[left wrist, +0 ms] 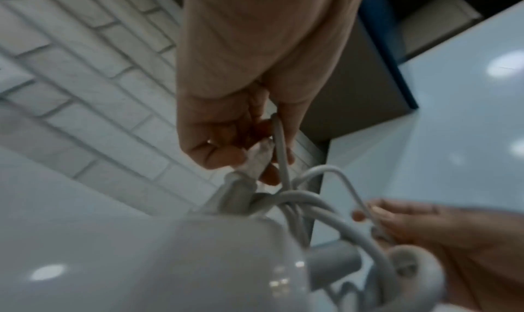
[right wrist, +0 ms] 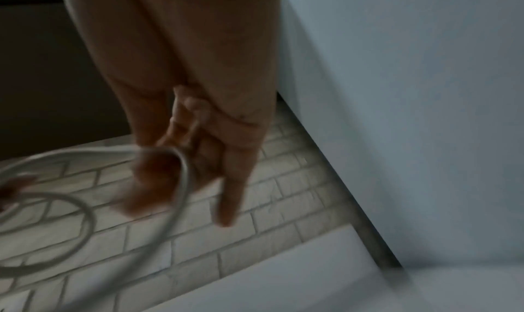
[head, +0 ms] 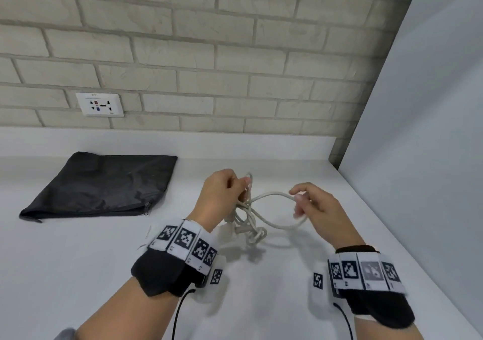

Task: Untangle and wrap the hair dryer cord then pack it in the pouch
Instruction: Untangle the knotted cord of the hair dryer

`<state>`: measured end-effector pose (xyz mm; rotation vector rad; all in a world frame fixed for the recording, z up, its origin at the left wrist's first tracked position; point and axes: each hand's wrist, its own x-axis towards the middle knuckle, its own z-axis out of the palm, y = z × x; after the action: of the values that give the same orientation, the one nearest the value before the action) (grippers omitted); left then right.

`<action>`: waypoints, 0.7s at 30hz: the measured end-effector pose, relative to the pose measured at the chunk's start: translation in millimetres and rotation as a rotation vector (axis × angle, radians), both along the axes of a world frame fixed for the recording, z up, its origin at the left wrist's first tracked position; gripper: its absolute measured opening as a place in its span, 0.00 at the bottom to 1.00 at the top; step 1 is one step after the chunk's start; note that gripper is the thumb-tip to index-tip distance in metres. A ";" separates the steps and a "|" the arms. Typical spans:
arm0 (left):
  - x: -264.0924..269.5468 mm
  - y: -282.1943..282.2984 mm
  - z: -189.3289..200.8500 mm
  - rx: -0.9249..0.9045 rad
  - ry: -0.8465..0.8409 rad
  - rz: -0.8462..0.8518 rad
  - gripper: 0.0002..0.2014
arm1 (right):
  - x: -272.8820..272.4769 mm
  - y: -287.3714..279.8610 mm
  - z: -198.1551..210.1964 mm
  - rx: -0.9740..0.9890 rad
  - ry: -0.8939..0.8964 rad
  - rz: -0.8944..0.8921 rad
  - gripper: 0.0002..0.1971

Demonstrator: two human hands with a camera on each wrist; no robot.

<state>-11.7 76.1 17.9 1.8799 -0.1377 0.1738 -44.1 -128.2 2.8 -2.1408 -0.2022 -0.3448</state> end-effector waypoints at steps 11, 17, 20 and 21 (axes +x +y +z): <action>-0.9 -14.1 -11.5 0.075 0.013 -0.004 0.17 | -6.1 47.8 -4.2 -0.247 -0.026 0.161 0.13; 7.7 3.2 -16.5 0.205 -0.024 0.169 0.19 | -9.4 17.0 7.8 0.693 -0.121 0.219 0.14; 10.7 14.4 -18.7 0.191 0.002 0.201 0.20 | -3.9 -15.6 7.2 1.173 -0.179 0.138 0.10; 12.1 17.5 -19.7 0.196 -0.003 0.206 0.20 | -3.9 -24.7 5.6 1.234 -0.172 0.058 0.11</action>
<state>0.4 93.6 -1.8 2.0884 0.0392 0.3137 -47.9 -153.0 8.4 -0.8883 -0.0970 -0.4571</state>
